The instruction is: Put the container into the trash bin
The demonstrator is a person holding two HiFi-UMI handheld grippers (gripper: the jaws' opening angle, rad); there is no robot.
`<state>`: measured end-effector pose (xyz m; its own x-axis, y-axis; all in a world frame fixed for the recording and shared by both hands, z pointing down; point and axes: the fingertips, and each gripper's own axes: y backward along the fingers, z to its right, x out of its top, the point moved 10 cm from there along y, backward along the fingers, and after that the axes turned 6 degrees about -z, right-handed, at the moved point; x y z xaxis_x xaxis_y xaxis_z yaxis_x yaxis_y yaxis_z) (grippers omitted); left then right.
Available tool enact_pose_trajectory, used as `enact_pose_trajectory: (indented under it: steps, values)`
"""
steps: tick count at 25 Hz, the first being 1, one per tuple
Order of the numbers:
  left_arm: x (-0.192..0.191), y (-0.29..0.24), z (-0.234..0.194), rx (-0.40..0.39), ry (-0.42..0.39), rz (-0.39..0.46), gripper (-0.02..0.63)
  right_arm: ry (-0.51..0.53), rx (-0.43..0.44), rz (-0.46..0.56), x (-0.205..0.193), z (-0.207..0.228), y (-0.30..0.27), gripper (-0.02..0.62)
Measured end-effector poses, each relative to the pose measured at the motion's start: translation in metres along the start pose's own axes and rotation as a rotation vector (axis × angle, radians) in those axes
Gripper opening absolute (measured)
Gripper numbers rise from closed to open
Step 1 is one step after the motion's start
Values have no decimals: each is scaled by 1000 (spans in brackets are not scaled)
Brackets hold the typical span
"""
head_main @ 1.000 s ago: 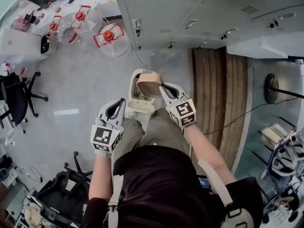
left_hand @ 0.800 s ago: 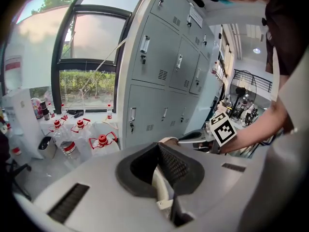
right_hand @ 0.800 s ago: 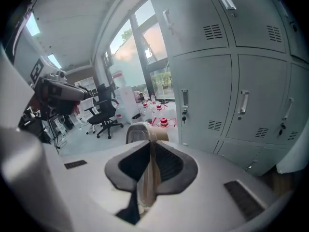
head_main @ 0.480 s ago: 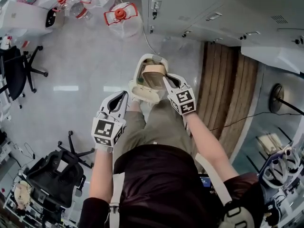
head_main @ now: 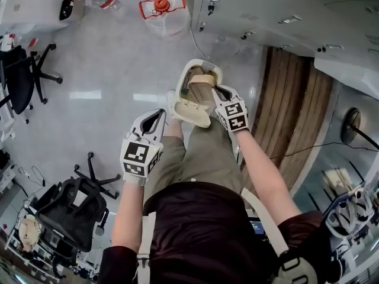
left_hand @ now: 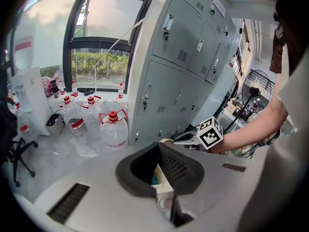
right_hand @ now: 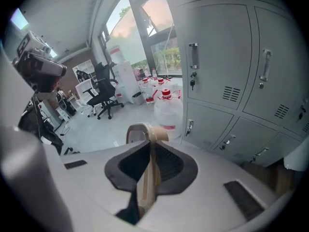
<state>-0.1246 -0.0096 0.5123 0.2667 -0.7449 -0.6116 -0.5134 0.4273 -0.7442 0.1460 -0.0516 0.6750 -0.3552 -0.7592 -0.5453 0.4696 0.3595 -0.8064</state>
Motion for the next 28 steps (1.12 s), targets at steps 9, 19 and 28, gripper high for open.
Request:
enact_pose_trajectory:
  steps: [9, 19, 28]
  values:
    - [-17, -4, -33, -15, -6, -49, 8, -21, -27, -111, -26, -2, -66, 46]
    - [-51, -8, -61, -28, 11, -98, 8, -30, -57, -183, -44, -1, -122, 46]
    - [-76, -10, -82, -15, 45, -127, 8, -29, -97, -258, -62, 10, -164, 47]
